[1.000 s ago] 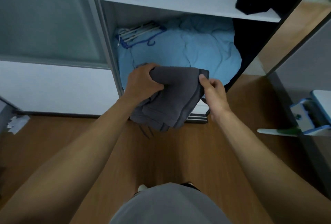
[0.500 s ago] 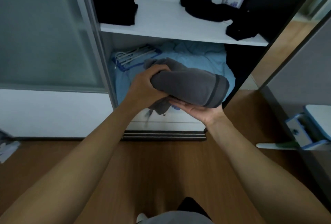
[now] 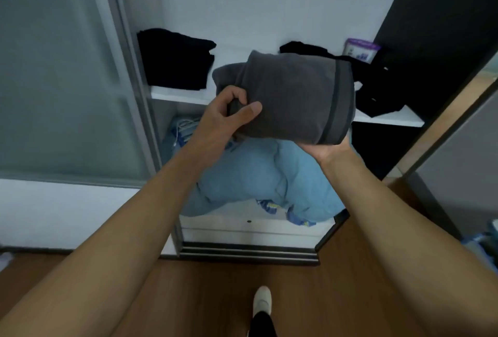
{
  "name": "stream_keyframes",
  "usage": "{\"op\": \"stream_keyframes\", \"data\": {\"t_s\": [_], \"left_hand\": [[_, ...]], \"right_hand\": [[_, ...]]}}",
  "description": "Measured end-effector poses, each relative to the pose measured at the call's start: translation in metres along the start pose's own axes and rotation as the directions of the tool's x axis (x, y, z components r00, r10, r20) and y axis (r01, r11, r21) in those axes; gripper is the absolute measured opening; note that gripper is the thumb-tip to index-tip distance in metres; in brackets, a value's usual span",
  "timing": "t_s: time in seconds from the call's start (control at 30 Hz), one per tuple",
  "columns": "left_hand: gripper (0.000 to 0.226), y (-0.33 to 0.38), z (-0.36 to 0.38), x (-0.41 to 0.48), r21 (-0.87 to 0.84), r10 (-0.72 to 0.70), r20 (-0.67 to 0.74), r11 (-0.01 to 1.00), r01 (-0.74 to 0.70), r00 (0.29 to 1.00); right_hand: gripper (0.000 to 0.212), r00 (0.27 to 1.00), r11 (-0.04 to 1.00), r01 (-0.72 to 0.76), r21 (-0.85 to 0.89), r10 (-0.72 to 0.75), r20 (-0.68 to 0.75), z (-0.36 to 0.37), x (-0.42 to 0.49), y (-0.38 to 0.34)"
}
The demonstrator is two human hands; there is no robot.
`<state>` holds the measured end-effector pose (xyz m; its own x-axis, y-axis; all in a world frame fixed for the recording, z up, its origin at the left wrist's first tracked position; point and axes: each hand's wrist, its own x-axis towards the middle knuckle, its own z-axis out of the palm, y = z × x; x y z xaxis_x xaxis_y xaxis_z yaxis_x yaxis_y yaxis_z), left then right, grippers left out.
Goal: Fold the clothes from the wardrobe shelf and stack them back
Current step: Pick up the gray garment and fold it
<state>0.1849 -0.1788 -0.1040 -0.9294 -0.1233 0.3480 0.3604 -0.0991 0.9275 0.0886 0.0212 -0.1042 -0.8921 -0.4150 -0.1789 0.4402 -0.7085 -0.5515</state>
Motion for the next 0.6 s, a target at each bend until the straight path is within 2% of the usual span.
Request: {"op": "stream_keyframes", "data": {"t_s": [0.1, 0.2, 0.3, 0.37, 0.43, 0.47, 0.53, 0.6], "left_hand": [[0.034, -0.002, -0.007, 0.054, 0.081, 0.096, -0.157, 0.993, -0.084, 0.983], [0.034, 0.002, -0.017, 0.108, 0.148, 0.149, -0.239, 0.982, -0.116, 0.959], [0.033, 0.002, -0.028, 0.161, 0.217, 0.192, -0.3, 0.968, -0.129, 0.934], [0.032, -0.005, -0.038, 0.192, 0.273, 0.207, -0.343, 0.955, -0.113, 0.916], [0.031, -0.022, -0.051, 0.217, 0.336, 0.149, -0.368, 0.942, -0.018, 0.918], [0.03, -0.034, -0.058, 0.227, 0.375, 0.074, -0.375, 0.924, 0.078, 0.924], [0.028, -0.061, -0.071, 0.238, 0.48, -0.13, -0.41, 0.811, 0.335, 0.903], [0.04, -0.087, -0.082, 0.245, 0.539, -0.245, -0.489, 0.669, 0.511, 0.837]], "right_hand": [[0.06, 0.997, 0.999, 0.018, -0.033, -0.016, 0.069, 0.025, 0.048, -0.014], [0.042, 0.991, 0.979, 0.068, -0.191, -0.044, 0.13, 0.045, 0.094, -0.033], [0.062, 0.974, 0.996, 0.004, -0.086, 0.015, 0.226, 0.064, 0.159, -0.052], [0.066, 0.969, 0.996, -0.017, -0.084, 0.037, 0.243, 0.068, 0.207, -0.062], [0.068, 0.968, 0.986, -0.079, -0.147, 0.111, 0.226, 0.059, 0.249, -0.071], [0.071, 0.971, 0.972, -0.115, -0.206, 0.154, 0.182, 0.051, 0.269, -0.074], [0.082, 0.968, 0.926, -0.243, -0.288, 0.249, -0.016, 0.033, 0.301, -0.076], [0.083, 0.952, 0.891, -0.295, -0.345, 0.241, -0.19, 0.016, 0.326, -0.077]]}}
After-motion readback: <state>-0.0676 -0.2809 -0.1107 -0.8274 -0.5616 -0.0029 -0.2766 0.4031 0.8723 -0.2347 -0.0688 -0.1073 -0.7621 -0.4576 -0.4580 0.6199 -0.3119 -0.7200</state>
